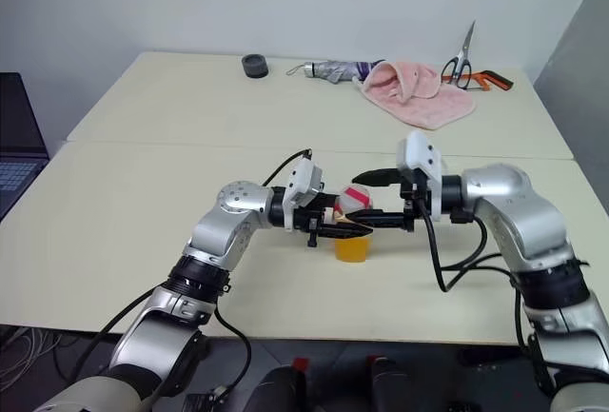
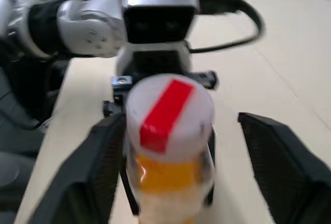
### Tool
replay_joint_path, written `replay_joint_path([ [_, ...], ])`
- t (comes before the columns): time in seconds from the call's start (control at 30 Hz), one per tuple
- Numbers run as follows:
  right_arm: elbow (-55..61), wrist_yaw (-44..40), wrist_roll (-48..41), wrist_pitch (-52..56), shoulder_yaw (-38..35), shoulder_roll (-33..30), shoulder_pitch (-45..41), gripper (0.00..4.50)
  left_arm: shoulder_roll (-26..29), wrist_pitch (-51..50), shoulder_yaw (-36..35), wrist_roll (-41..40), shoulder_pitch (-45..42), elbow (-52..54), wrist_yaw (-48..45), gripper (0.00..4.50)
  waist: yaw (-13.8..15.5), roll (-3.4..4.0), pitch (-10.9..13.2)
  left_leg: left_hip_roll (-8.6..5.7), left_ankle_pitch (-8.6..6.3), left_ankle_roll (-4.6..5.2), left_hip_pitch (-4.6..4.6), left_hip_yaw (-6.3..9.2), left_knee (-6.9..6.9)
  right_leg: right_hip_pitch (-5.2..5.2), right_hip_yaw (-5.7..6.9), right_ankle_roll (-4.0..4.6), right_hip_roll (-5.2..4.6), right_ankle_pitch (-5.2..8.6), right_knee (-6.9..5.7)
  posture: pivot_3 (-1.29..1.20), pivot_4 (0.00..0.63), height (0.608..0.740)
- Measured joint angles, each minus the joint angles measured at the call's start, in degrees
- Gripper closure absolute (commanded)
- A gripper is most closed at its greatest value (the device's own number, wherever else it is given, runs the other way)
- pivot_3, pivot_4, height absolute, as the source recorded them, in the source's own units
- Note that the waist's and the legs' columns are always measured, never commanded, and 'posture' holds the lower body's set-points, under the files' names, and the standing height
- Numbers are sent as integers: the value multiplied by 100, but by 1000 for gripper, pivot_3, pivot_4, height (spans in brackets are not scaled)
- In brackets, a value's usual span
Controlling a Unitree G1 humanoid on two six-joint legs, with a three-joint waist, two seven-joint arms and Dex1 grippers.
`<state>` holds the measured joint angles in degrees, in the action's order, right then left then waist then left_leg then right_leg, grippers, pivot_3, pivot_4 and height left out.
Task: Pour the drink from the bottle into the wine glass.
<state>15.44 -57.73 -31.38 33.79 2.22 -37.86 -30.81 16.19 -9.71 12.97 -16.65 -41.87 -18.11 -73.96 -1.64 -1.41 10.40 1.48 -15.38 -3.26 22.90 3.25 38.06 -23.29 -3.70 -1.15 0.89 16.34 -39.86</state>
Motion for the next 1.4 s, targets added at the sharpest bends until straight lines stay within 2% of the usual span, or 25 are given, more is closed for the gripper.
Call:
replay_joint_path([
  [0.1,1371,1154,-338,498,-638,323,694,561,-25,12,-21,1,-14,-68,117,2703,0,0,-1,-1,0,-1,-2,6,-4,1,4,0,8,0,0,0,150,740],
  [0.17,2119,1919,-398,805,-683,679,1092,561,-64,31,-59,5,-31,-151,191,2703,-11,1,-1,0,1,-1,-5,4,-2,1,1,-1,11,1,-5,0,150,740],
  [0.23,2705,2902,-203,1078,-448,1239,1400,561,-107,84,-96,14,-76,-289,233,2703,-27,1,-1,1,1,-2,-11,0,-1,2,-4,-4,15,2,-9,0,150,740],
  [0.33,3086,3868,141,1341,84,1783,1514,561,-189,171,-107,39,-142,-463,265,2703,-24,2,-1,0,3,-3,-11,0,4,2,-4,-16,16,8,-10,0,150,740],
  [0.4,3107,4404,492,1326,350,2107,1507,561,-242,207,-108,57,-217,-598,264,2703,-22,2,-1,-2,3,-3,-11,0,5,2,-4,-19,16,10,-10,0,150,740],
  [0.53,3012,5047,1157,1269,730,2371,1489,561,-325,287,-134,105,-367,-843,255,2703,-20,2,-1,-3,3,-3,-9,0,4,2,-3,-16,16,8,-6,0,150,740],
  [0.73,2864,5452,1719,1232,936,2592,1491,561,-404,420,-133,188,-434,-963,225,2703,-22,2,-1,-2,2,-2,-7,0,-2,1,-4,-3,16,2,-3,0,150,740],
  [0.97,2859,5517,1892,1145,936,2787,1494,561,-403,474,-133,223,-454,-991,200,2703,-23,2,-1,-2,2,-2,-8,0,-2,1,-4,-4,16,2,-2,0,150,740],
  [1.07,2858,5455,1891,1146,938,2789,1509,1088,-402,509,-133,234,-454,-1002,200,2703,-25,2,-1,-2,2,-2,-7,0,-2,1,-3,-4,16,2,-2,0,150,740],
  [1.2,2797,5382,1891,1141,954,2787,1550,2506,-399,525,-133,239,-455,-1008,196,2703,-26,2,-1,-2,2,-2,-7,0,-2,1,-3,-4,16,2,-2,0,150,740],
  [1.23,2797,5376,1889,1137,952,2792,1554,2637,-398,531,-133,239,-455,-1011,195,2703,-26,2,-1,-2,2,-2,-8,0,-2,1,-3,-4,16,2,-2,0,150,740],
  [1.4,2730,5205,1830,1046,883,2825,1578,2625,-397,535,-134,240,-455,-1013,198,2703,-26,2,-1,-2,2,-2,-8,0,-2,1,-3,-4,16,2,-2,0,150,740],
])
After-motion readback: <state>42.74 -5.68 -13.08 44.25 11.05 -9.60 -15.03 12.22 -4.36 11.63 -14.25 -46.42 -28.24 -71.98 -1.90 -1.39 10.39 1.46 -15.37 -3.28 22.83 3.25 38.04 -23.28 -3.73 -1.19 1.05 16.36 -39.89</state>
